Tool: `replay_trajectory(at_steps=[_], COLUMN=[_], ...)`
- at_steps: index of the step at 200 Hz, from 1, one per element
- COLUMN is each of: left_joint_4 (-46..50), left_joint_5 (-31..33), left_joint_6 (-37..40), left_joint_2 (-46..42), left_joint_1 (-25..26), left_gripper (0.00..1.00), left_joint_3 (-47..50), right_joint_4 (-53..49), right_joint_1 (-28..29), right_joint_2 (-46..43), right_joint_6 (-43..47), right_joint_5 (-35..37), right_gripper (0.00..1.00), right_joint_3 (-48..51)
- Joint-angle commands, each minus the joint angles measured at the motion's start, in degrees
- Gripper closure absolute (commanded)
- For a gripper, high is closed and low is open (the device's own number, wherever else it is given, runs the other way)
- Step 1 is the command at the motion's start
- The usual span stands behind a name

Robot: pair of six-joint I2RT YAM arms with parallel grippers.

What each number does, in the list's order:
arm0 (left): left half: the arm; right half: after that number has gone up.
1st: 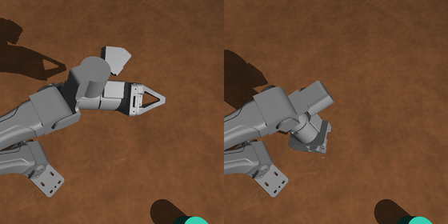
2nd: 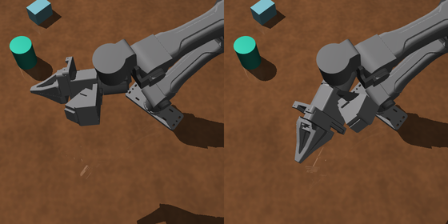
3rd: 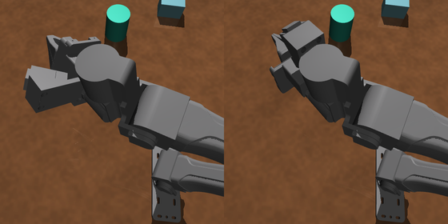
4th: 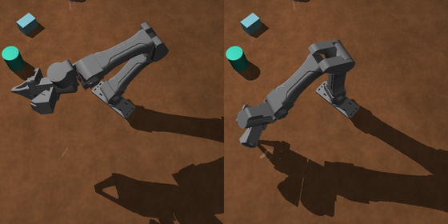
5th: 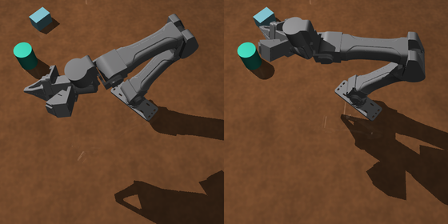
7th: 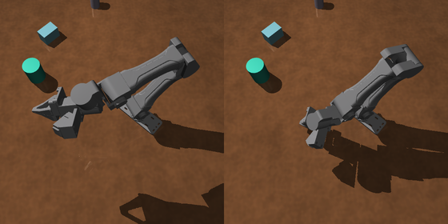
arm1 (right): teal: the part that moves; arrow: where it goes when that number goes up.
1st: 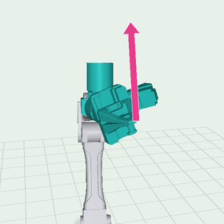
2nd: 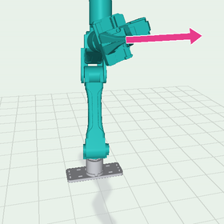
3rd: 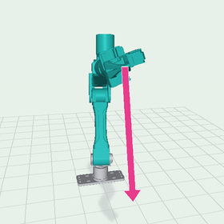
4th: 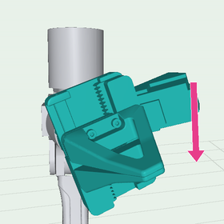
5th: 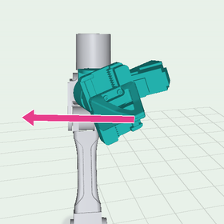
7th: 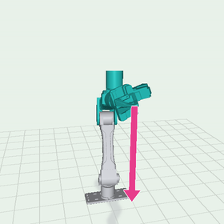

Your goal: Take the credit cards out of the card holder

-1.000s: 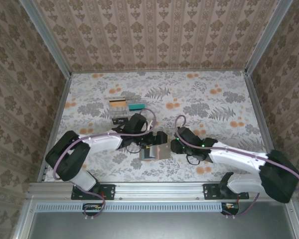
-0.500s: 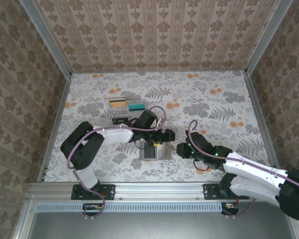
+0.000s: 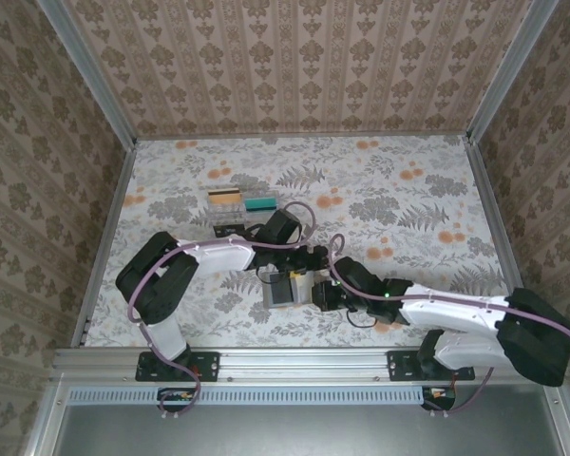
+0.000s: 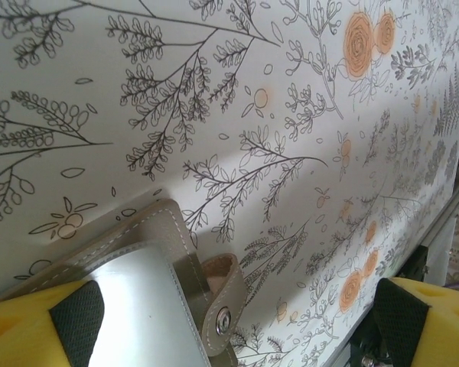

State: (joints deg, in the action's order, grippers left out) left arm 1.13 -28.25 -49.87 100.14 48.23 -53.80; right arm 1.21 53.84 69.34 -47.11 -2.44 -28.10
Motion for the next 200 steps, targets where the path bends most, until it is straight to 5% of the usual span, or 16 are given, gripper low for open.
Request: replay_trajectory(at_steps=[1, 72, 140, 170, 200], left_joint_4=[1.69, 7.77, 11.38, 8.13, 5.93], left_joint_5=[1.62, 4.70, 9.81, 9.26, 9.88], left_joint_6=[-0.53, 0.02, -4.04, -8.29, -10.23], left_joint_2=[-1.53, -13.30, -29.22, -32.12, -32.23], left_joint_1=[-0.69, -5.76, -8.28, -7.50, -6.12], left_gripper=[0.05, 0.05, 0.10, 0.32, 0.70], left_joint_3=[-1.46, 2.51, 15.90, 21.66, 24.25], right_joint_4=[3.85, 1.30, -1.88, -3.18, -4.18], right_joint_1=[1.12, 1.67, 0.98, 0.25, -0.63], right_joint_2=[4.47, 9.94, 13.60, 15.85, 18.51], right_joint_6=[-0.79, -1.23, 1.90, 4.69, 6.57], right_joint_5=[-1.30, 3.47, 3.84, 1.05, -2.39], right_gripper=[0.85, 0.86, 0.84, 0.83, 0.81], right_joint_3=[-3.09, -4.94, -9.30, -12.86, -16.26])
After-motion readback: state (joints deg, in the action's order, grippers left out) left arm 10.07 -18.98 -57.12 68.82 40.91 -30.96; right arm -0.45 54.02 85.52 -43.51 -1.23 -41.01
